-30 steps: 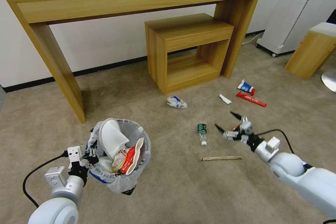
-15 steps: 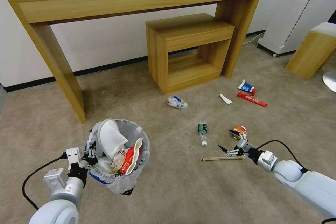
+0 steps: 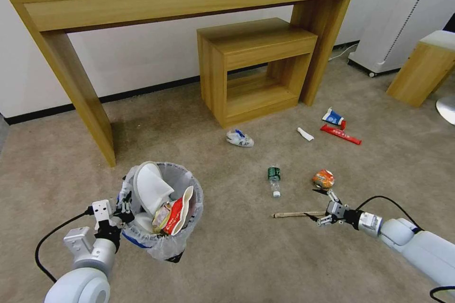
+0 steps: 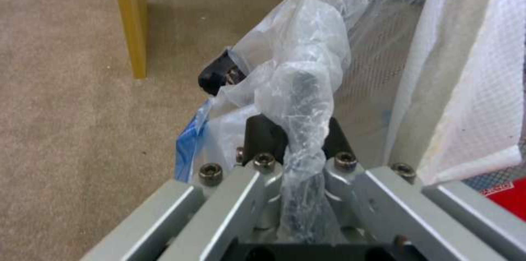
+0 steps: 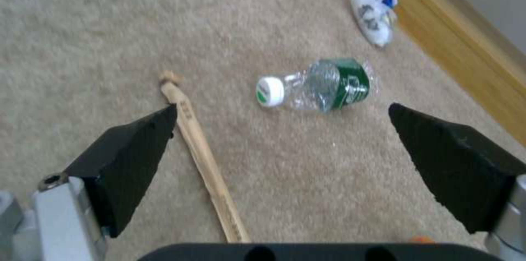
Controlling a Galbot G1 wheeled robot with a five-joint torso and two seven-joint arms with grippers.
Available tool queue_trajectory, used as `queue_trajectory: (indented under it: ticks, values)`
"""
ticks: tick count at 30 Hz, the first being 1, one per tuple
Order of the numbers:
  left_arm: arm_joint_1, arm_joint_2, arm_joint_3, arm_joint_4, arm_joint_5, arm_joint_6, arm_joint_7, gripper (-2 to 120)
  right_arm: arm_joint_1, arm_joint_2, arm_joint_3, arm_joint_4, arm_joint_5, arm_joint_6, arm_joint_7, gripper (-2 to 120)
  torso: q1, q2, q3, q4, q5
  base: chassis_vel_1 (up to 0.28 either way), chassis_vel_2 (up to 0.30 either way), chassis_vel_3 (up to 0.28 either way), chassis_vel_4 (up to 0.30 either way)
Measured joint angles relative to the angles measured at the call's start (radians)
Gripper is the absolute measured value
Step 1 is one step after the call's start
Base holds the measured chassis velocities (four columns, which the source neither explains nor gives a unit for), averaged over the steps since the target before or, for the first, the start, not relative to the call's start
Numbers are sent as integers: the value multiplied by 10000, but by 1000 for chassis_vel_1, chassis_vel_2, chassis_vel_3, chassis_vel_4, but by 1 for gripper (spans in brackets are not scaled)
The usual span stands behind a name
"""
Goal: Pick up the trash bin and place the garbage on the floor into it.
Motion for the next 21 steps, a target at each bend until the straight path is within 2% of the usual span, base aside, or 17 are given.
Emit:
queue_trajectory:
  ticks: [13, 21]
  values:
    - [-75, 42, 36, 117, -37, -82, 11, 3, 9, 814, 110, -1723, -411, -73, 726, 92, 0, 0, 1, -2, 2, 0, 0, 0, 0]
    - [-35, 70, 28, 156, -41, -126, 34, 3, 35, 1310, 142, -2320, -725, -203, 1205, 91, 0, 0, 1, -1, 5, 0, 0, 0, 0]
